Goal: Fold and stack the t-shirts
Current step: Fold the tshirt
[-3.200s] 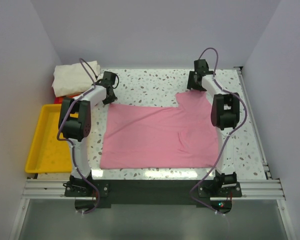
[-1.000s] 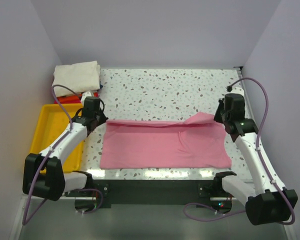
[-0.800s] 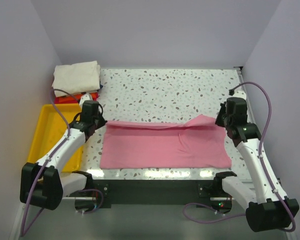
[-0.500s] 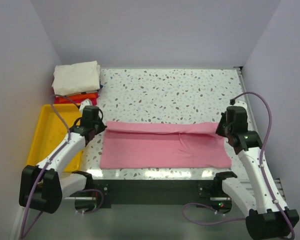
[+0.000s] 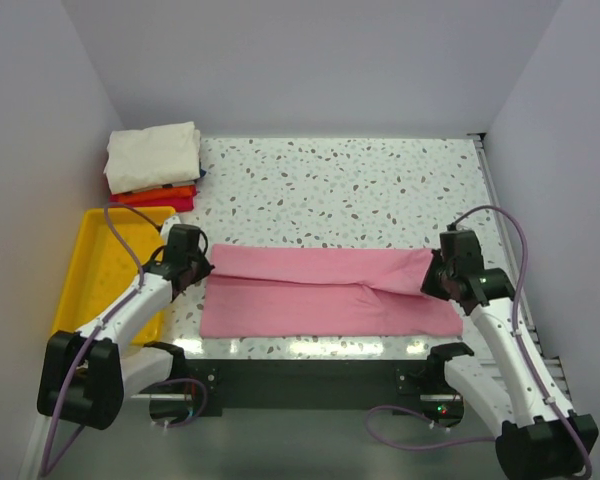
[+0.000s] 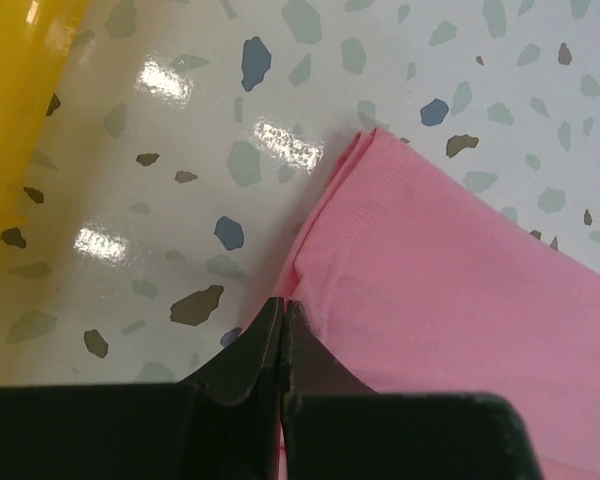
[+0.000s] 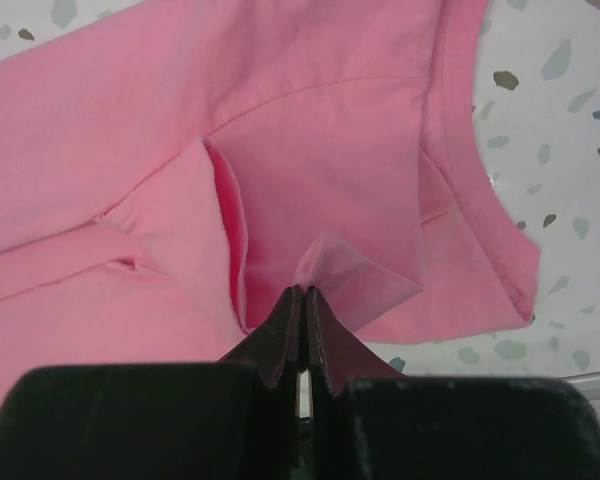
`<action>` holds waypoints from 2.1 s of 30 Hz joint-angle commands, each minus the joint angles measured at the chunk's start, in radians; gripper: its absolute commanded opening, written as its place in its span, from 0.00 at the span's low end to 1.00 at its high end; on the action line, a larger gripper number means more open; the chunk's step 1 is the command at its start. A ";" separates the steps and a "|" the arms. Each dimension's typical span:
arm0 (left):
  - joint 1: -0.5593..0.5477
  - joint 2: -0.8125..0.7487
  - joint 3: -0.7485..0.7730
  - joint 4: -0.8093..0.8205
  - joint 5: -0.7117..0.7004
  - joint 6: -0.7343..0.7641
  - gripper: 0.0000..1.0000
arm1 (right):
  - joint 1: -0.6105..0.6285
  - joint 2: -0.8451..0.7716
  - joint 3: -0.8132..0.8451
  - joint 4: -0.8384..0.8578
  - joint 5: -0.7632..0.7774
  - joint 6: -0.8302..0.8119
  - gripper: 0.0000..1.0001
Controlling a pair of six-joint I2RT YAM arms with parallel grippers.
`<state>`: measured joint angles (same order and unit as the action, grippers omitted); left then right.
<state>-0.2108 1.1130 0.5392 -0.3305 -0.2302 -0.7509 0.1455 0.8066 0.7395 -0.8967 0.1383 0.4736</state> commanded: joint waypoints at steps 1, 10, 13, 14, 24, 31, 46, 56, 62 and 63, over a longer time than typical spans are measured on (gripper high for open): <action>-0.002 0.010 -0.015 0.010 -0.015 -0.036 0.00 | 0.023 0.000 0.011 -0.056 -0.002 0.060 0.01; -0.002 -0.004 0.004 -0.105 -0.101 -0.090 0.63 | 0.120 -0.024 0.040 -0.168 0.018 0.148 0.49; -0.002 -0.048 0.011 -0.140 -0.104 -0.116 0.89 | 0.120 -0.081 0.066 -0.200 0.050 0.154 0.64; -0.002 -0.070 0.016 -0.145 -0.101 -0.119 0.95 | 0.120 -0.095 0.072 -0.194 0.049 0.143 0.71; -0.091 -0.067 0.099 -0.079 0.003 -0.071 1.00 | 0.120 -0.031 0.021 0.089 -0.091 0.053 0.99; -0.217 0.120 0.130 0.044 0.090 -0.038 1.00 | 0.118 0.282 0.017 0.300 -0.186 -0.058 0.99; -0.217 0.206 0.082 0.056 0.032 -0.039 1.00 | 0.118 0.490 -0.055 0.417 -0.223 -0.105 0.87; -0.217 0.206 0.088 0.044 0.025 -0.042 1.00 | 0.118 0.439 -0.066 0.348 -0.149 -0.079 0.21; -0.217 0.206 0.090 0.035 0.015 -0.041 1.00 | 0.118 0.396 -0.066 0.321 -0.157 -0.078 0.00; -0.217 0.208 0.091 0.036 0.017 -0.041 1.00 | 0.120 0.387 -0.066 0.317 -0.158 -0.076 0.00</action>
<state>-0.4267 1.3163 0.6235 -0.3149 -0.1886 -0.8005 0.2619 1.2377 0.6781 -0.5560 -0.0360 0.3927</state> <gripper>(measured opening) 0.997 0.020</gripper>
